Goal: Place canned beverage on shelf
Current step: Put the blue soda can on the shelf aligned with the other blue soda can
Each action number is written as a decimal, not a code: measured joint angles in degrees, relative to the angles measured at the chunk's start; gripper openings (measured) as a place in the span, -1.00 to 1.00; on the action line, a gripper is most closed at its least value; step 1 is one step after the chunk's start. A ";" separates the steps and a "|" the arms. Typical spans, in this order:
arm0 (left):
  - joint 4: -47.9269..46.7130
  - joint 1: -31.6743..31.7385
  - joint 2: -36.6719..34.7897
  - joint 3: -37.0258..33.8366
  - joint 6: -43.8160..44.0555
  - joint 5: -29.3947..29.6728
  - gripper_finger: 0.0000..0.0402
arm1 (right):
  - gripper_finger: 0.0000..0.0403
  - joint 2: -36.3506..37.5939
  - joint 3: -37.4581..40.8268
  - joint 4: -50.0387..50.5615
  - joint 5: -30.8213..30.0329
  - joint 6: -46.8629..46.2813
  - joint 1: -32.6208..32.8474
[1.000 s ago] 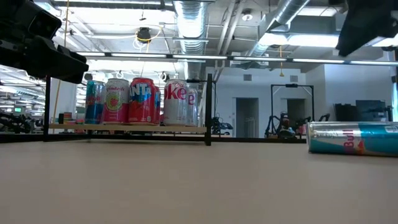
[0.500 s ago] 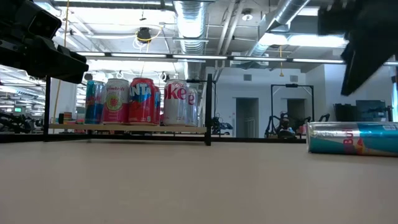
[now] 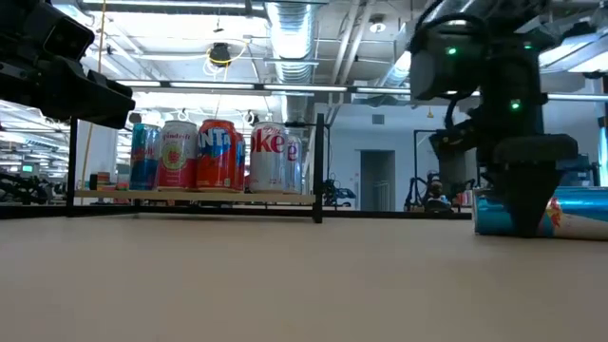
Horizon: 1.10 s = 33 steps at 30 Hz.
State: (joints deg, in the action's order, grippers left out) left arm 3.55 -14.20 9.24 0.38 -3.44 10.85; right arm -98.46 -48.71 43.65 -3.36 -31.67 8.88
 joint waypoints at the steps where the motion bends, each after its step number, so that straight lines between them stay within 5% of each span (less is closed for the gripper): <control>1: -0.27 0.00 0.02 0.00 0.00 0.00 -1.00 | 0.35 -1.11 -1.00 0.84 0.08 1.31 -0.47; 5: -0.17 0.00 0.22 -0.02 0.00 -0.06 -1.00 | 0.20 -0.65 -4.38 3.65 -1.11 3.03 -1.64; 10: 0.00 0.00 0.63 0.00 0.00 -0.04 -1.00 | 0.21 6.49 -8.55 -0.50 -11.17 1.07 -1.25; 18: -0.26 -0.02 1.16 -0.02 0.00 -0.03 -1.00 | 0.21 13.72 -6.91 -30.89 -20.12 13.77 3.33; 27: -0.11 0.00 1.27 -0.01 0.00 0.03 -1.00 | 0.21 2.16 0.11 -68.73 -27.06 20.55 8.40; 33: -0.15 0.00 1.27 0.00 0.00 0.07 -1.00 | 0.21 -3.89 3.28 -71.12 -37.77 10.56 15.01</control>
State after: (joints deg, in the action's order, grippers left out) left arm 3.40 -14.20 10.50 0.38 -3.44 10.92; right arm -102.35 -45.43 -27.47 -41.13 -21.11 23.89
